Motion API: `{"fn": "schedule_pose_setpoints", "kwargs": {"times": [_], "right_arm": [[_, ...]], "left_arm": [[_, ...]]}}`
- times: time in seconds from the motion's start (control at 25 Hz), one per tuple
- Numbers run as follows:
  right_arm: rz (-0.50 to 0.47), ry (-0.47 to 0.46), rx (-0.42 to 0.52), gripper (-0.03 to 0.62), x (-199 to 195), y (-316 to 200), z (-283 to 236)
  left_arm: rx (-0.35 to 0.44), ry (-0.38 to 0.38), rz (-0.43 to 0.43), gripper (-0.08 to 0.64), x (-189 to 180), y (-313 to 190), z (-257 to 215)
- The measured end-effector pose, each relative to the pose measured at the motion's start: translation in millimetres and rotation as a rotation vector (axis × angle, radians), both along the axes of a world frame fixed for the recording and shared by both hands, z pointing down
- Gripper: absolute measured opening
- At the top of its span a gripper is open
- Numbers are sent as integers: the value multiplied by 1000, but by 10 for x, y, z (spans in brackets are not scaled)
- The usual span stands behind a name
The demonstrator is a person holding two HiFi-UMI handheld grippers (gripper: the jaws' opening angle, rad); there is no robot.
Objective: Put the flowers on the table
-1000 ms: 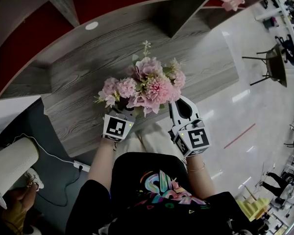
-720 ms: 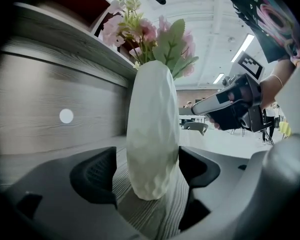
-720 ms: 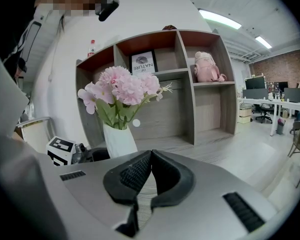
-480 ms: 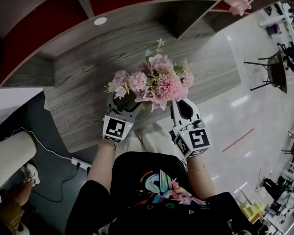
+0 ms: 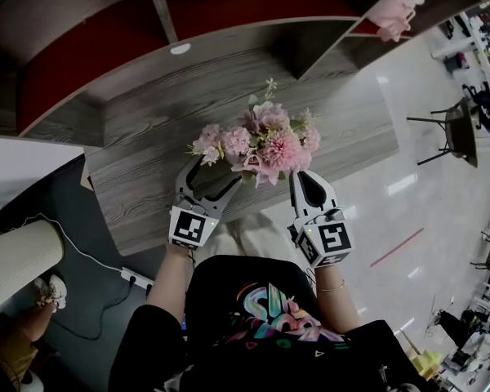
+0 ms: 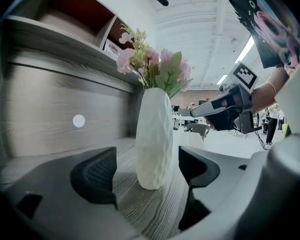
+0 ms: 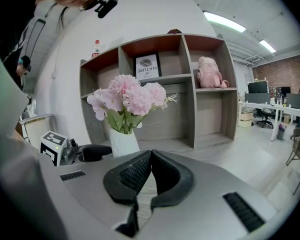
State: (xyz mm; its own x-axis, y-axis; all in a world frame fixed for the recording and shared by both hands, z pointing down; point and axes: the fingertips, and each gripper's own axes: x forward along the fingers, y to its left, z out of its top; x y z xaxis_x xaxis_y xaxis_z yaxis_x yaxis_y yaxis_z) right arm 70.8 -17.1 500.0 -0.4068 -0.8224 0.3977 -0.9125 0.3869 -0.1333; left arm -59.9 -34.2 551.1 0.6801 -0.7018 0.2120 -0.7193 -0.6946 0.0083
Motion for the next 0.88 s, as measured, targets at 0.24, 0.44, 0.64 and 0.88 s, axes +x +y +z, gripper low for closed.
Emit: {"fn": "schedule_pose_setpoints", "kwargs": {"times": [0.24, 0.44, 0.64, 0.88], "right_arm": [[13, 7, 26, 15, 108, 8, -183], [23, 14, 68, 15, 197, 7, -375], [18, 25, 118, 15, 253, -13, -645], [-9, 36, 185, 15, 258, -80, -1071]], "left_arm": [[8, 15, 1, 364, -46, 126, -312], [92, 20, 23, 362, -65, 248, -699], [124, 77, 6, 362, -60, 328, -1142], [161, 200, -44, 362, -65, 283, -1783]]}}
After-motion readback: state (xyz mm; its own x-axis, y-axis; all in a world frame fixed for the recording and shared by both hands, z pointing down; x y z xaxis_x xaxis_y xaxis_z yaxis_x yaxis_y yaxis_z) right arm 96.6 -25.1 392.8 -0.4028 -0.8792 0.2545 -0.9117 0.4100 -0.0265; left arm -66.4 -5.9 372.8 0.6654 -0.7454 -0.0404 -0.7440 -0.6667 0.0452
